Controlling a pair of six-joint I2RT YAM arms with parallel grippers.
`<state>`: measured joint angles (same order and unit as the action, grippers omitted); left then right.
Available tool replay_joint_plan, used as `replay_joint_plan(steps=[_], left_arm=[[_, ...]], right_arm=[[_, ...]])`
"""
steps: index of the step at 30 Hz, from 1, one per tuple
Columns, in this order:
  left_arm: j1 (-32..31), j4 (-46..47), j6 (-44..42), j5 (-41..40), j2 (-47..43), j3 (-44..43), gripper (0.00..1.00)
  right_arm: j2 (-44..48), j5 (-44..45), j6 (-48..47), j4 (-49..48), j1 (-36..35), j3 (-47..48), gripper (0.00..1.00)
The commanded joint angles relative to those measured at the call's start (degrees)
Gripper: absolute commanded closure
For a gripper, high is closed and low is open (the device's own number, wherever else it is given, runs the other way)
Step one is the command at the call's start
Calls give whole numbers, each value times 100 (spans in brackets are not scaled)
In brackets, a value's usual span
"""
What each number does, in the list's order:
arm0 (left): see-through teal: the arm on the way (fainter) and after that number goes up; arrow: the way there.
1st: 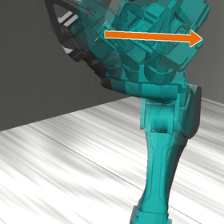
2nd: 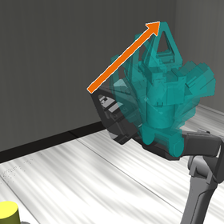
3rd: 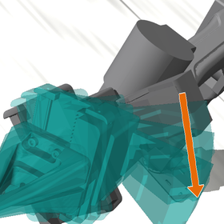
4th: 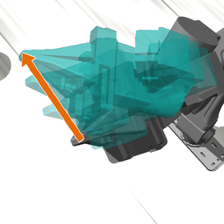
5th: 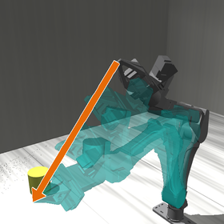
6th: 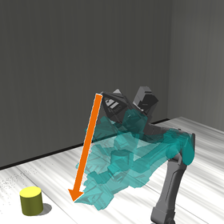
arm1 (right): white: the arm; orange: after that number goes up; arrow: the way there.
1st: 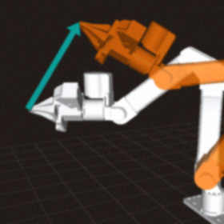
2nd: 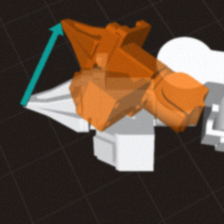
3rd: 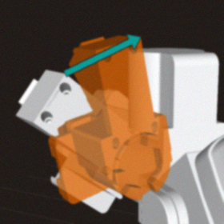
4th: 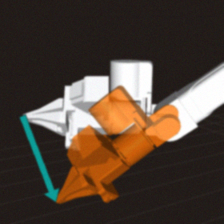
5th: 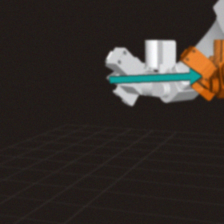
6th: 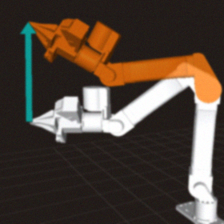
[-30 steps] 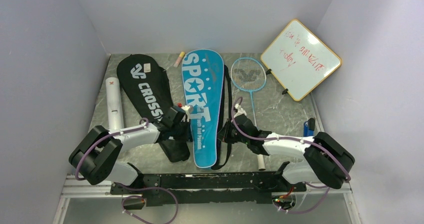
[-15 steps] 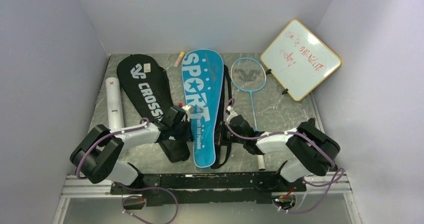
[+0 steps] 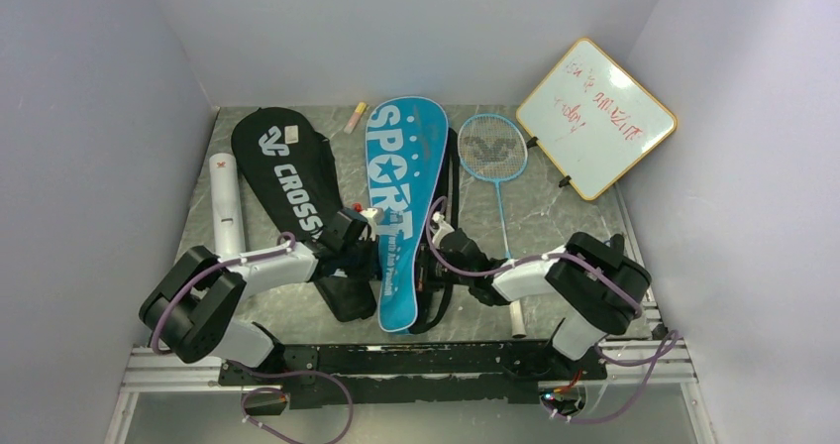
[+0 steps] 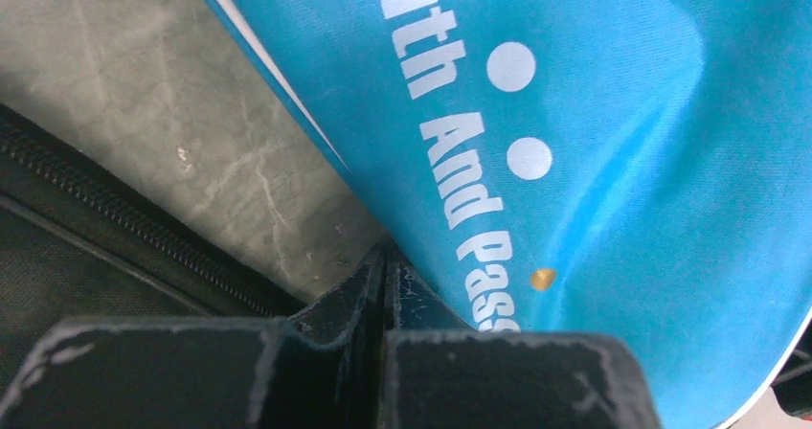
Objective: Pack up the badminton gear
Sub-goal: Place the racket in the racket bag, then pick up the racket from the center of the board, then open the racket bag at the center of the board.
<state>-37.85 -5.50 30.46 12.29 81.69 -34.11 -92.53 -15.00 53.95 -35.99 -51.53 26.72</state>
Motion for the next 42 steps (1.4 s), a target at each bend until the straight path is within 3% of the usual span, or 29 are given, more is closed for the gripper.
replay_joint_plan(steps=[1,5,14,19,22,24,26,28,32,37,42], left_arm=[[-49,-421,-154,-428,-196,-194,95],[-47,-759,-162,-931,-438,-283,94],[-49,-1281,-250,-1221,-914,-497,93],[-374,-1516,-251,-1626,-1172,-718,86],[-911,-1794,-222,-2256,-1093,-1054,79],[-1247,-1883,-195,-2558,-959,-1311,71],[-1548,-1894,-181,-2768,-759,-1515,66],[-1818,-1873,-187,-2948,-528,-1718,57],[-2213,-1822,-220,-3172,36,-2175,39],[-2480,-1665,-287,-3156,651,-2625,26],[-2625,-1683,-351,-3140,1237,-3048,23]], right_arm=[[678,875,-359,1527,-142,451,100],[1197,1853,-568,2888,-68,649,99],[2269,2918,-918,4826,111,819,93],[2591,3485,-1327,5912,712,1171,89],[2669,3774,-1406,6287,1056,1307,68],[2740,3941,-1238,6479,1341,1297,37],[2831,3853,-1153,6479,1628,1187,25],[2924,3798,-1074,6450,1857,1059,19],[2873,3822,-943,6482,2187,885,16],[2700,3462,-684,6478,2417,687,21],[2695,3311,-552,6453,2419,469,22]])
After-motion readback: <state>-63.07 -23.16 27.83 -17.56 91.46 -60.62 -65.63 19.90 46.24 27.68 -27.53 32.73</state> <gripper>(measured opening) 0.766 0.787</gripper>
